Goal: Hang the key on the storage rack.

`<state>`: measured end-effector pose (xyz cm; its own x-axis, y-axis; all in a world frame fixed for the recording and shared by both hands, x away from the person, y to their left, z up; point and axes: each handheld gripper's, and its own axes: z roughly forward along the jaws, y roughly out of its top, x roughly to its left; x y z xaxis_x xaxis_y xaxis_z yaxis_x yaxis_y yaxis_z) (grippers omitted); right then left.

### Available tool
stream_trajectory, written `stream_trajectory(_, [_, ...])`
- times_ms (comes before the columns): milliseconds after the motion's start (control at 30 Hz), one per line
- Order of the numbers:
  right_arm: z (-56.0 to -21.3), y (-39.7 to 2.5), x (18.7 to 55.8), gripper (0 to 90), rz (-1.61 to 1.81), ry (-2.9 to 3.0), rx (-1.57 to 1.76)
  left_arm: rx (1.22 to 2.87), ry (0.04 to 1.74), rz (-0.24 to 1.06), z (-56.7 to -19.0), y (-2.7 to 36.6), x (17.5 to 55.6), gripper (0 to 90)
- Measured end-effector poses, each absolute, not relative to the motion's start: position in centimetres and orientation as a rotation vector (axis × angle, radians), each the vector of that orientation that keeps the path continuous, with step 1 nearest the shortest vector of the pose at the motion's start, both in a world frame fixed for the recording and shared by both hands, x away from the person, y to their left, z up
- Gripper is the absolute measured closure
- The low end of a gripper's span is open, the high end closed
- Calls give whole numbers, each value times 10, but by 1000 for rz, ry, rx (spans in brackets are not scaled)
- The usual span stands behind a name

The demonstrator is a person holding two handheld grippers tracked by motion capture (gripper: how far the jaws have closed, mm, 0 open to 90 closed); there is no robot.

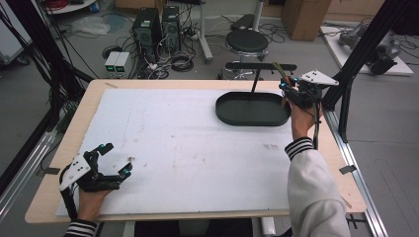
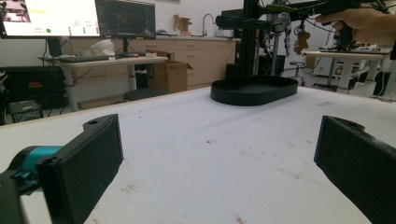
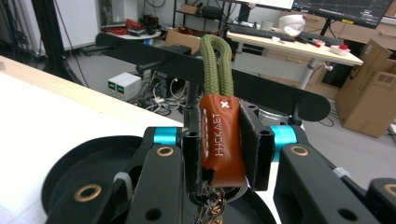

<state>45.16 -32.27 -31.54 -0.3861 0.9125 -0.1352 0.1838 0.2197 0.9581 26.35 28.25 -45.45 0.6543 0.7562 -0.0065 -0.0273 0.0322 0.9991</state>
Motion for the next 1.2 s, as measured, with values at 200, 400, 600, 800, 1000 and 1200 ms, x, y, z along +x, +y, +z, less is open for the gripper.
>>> stream_trajectory(200, [-322,-321,459,727,1186,1743,1044,1423,657,674,-454,283,264,17])
stream_trajectory(400, [-327,-314,464,727,1154,1758,1046,1416,659,672,-455,283,263,17])
stream_trajectory(600, [-331,-311,467,727,1131,1785,1056,1416,658,670,-455,283,263,17])
stream_trajectory(800, [-333,-311,470,727,1114,1790,1068,1413,658,669,-455,283,263,17])
stream_trajectory(1000, [-337,-310,472,728,1106,1803,1095,1412,657,669,-455,283,263,17])
stream_trajectory(1200, [-342,-307,476,728,1108,1822,1121,1412,660,668,-455,283,263,17])
